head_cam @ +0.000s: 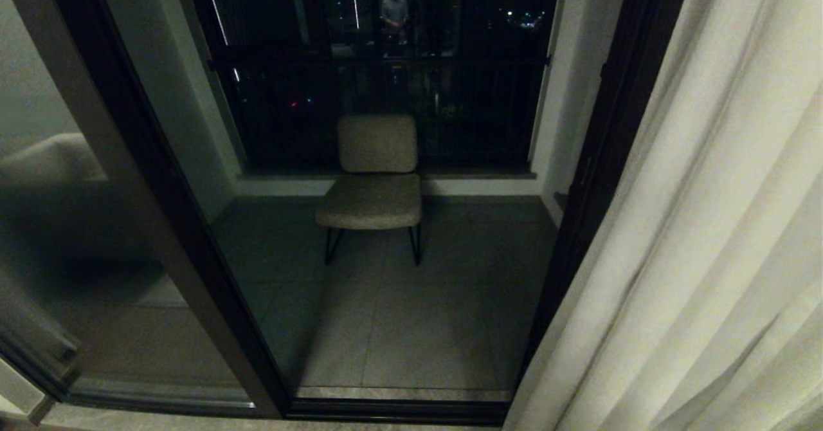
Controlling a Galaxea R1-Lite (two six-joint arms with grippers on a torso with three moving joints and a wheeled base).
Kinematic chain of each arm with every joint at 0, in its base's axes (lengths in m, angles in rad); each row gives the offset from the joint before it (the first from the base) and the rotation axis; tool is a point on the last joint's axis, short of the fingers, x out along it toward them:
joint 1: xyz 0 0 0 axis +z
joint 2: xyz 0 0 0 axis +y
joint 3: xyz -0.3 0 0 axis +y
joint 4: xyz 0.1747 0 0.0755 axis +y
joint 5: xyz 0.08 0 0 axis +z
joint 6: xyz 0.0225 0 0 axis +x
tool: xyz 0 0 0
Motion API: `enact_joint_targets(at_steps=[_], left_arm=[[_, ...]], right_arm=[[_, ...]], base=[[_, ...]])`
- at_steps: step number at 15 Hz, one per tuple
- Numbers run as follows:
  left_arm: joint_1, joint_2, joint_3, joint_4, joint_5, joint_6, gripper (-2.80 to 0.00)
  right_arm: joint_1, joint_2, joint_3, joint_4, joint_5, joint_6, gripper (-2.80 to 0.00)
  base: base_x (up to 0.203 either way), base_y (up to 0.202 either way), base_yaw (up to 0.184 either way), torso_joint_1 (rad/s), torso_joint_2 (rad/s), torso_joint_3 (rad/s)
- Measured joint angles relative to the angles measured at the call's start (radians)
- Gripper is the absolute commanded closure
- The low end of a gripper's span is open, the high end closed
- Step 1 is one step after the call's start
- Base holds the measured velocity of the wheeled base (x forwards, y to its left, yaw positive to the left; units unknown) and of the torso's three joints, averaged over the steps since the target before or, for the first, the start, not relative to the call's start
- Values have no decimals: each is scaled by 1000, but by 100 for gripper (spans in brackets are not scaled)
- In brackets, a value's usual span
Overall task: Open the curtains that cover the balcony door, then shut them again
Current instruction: Pull the inner curtains open on both sides
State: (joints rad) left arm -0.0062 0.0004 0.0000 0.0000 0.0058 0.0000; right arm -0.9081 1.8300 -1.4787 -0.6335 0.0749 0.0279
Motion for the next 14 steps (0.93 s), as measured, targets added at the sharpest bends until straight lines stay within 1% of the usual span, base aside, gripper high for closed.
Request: enact_joint_targets(at_steps=[3, 4, 5, 7, 9, 11, 14], left_arm=[[0, 0, 0, 0, -1, 0, 0], [0, 0, 0, 0, 0, 0, 0], [0, 0, 0, 0, 0, 0, 0], [0, 0, 0, 0, -1, 0, 0], [0, 0, 0, 0, -1, 0, 0], [0, 0, 0, 0, 0, 0, 0], [0, 0, 0, 0, 0, 0, 0]], right_arm=[[42, -50, 42, 37, 3, 0, 0], [62, -79, 69, 50, 25, -1, 0], [75, -113, 103, 57, 73, -3, 0], [100, -186, 170, 62, 182, -2, 0], [137, -257, 224, 63, 309, 0, 0], [170, -319, 263, 63, 469, 10, 0], [226, -396, 303, 59, 677, 68, 0]], base=[[0, 0, 0, 0, 0, 0], [0, 0, 0, 0, 0, 0], [0, 0, 0, 0, 0, 0], [0, 0, 0, 0, 0, 0], [0, 0, 0, 0, 0, 0], [0, 0, 0, 0, 0, 0], [0, 0, 0, 0, 0, 0]])
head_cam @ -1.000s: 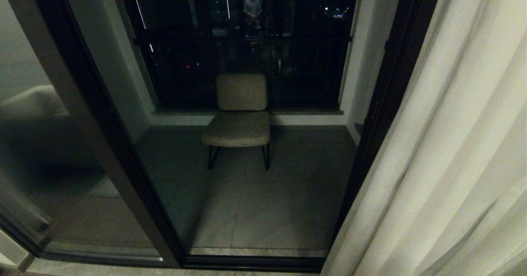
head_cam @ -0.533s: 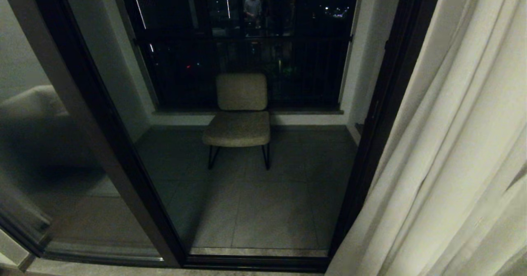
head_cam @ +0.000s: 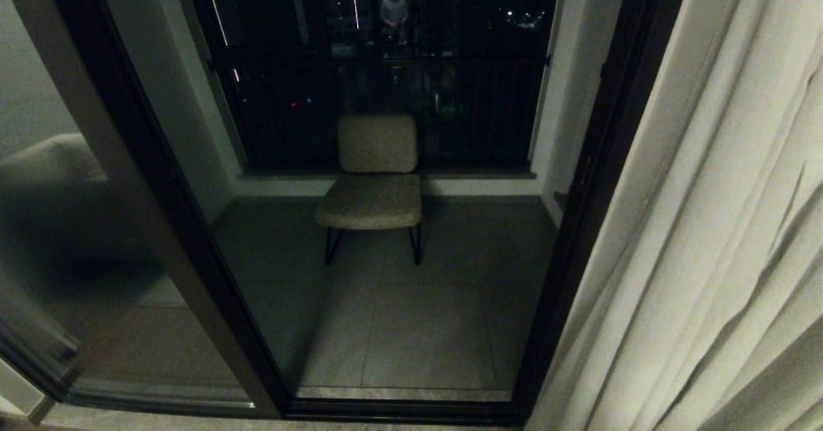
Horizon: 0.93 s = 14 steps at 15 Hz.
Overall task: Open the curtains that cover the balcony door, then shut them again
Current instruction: Pull the inner curtains open on both sides
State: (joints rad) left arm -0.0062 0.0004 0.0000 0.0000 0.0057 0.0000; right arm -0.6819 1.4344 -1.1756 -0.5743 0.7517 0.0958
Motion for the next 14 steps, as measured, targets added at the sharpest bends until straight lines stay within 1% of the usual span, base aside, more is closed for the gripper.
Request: enact_joint_targets(at_steps=[2, 3, 7, 8, 14], left_arm=[[0, 0, 0, 0, 0, 0, 0], [0, 0, 0, 0, 0, 0, 0], [0, 0, 0, 0, 0, 0, 0], [0, 0, 0, 0, 0, 0, 0], [0, 0, 0, 0, 0, 0, 0]], right_arm=[[54, -35, 10, -2, 80, 28, 0], [84, -45, 11, -2, 97, 31, 0], [193, -58, 25, -14, 98, 27, 0], [205, -58, 33, -15, 97, 25, -280], [220, -68, 98, -16, 95, 21, -280]], base=[[0, 0, 0, 0, 0, 0], [0, 0, 0, 0, 0, 0], [0, 0, 0, 0, 0, 0], [0, 0, 0, 0, 0, 0], [0, 0, 0, 0, 0, 0]])
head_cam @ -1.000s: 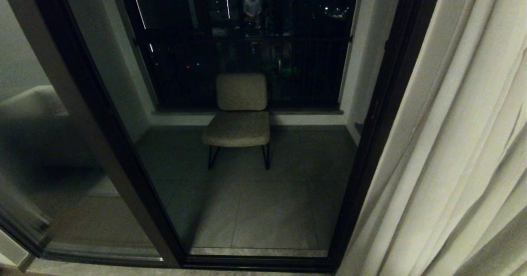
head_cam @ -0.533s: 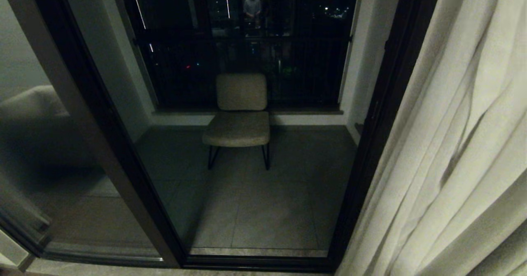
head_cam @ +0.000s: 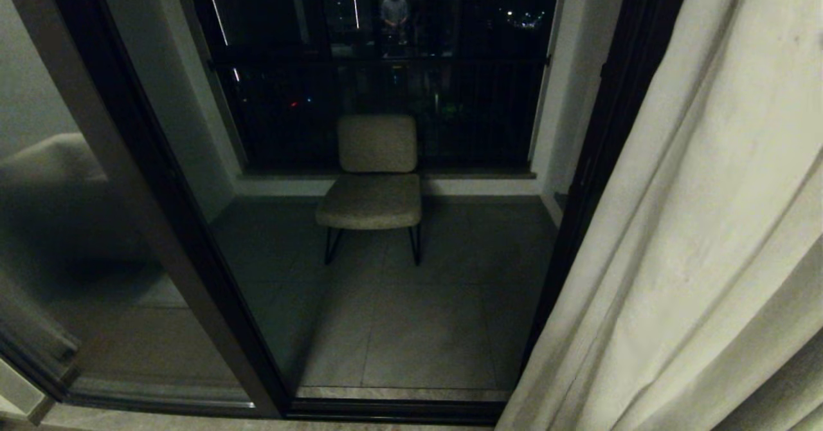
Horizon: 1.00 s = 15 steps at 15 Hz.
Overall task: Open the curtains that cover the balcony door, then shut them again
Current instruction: Pull the inner curtains open on both sides
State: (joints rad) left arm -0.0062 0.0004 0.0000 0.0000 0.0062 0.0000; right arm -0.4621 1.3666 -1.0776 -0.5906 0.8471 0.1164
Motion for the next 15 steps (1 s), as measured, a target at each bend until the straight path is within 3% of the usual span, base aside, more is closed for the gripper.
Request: enact_joint_targets(at_steps=[11, 15], left_arm=[[0, 0, 0, 0, 0, 0, 0], [0, 0, 0, 0, -1, 0, 0]], right_arm=[[-1, -244, 444, -10, -3, -83, -280], [-1, -296, 509, -5, -2, -88, -280]], base=[[0, 0, 0, 0, 0, 0], [0, 0, 0, 0, 0, 0]])
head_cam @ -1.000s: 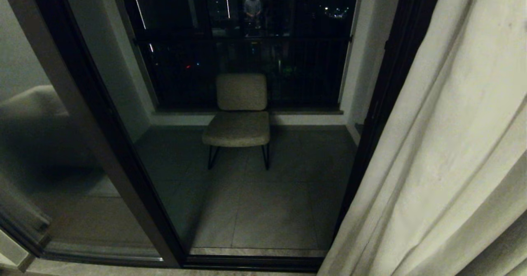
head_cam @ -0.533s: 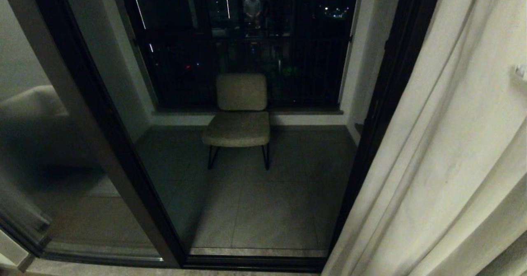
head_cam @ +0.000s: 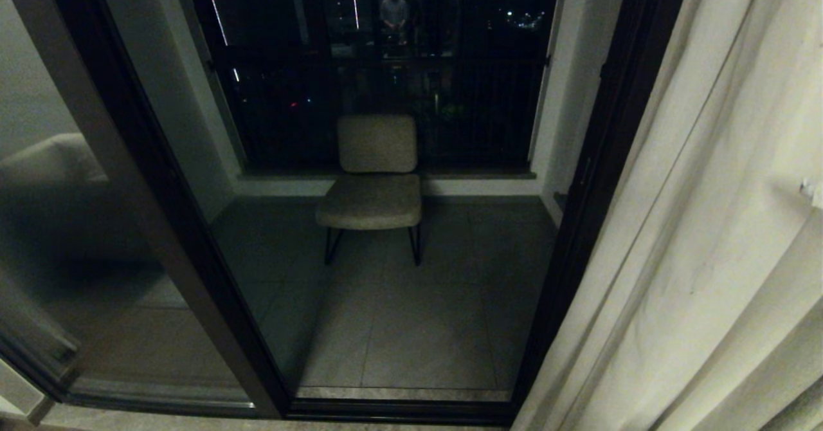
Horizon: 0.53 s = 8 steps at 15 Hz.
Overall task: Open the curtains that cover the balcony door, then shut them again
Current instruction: Pull the inner curtains open on both sides
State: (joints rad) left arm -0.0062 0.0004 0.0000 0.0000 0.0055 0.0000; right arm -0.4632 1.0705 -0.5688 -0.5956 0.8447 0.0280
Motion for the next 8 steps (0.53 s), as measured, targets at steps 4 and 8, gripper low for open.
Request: enact_joint_targets(at_steps=[4, 8], left_arm=[[0, 0, 0, 0, 0, 0, 0], [0, 0, 0, 0, 0, 0, 0]], right_arm=[[-3, -20, 120, 8, -3, -76, -280], [-15, -41, 223, -17, -5, -143, -280]], base=[[0, 0, 0, 0, 0, 0], [0, 0, 0, 0, 0, 0]])
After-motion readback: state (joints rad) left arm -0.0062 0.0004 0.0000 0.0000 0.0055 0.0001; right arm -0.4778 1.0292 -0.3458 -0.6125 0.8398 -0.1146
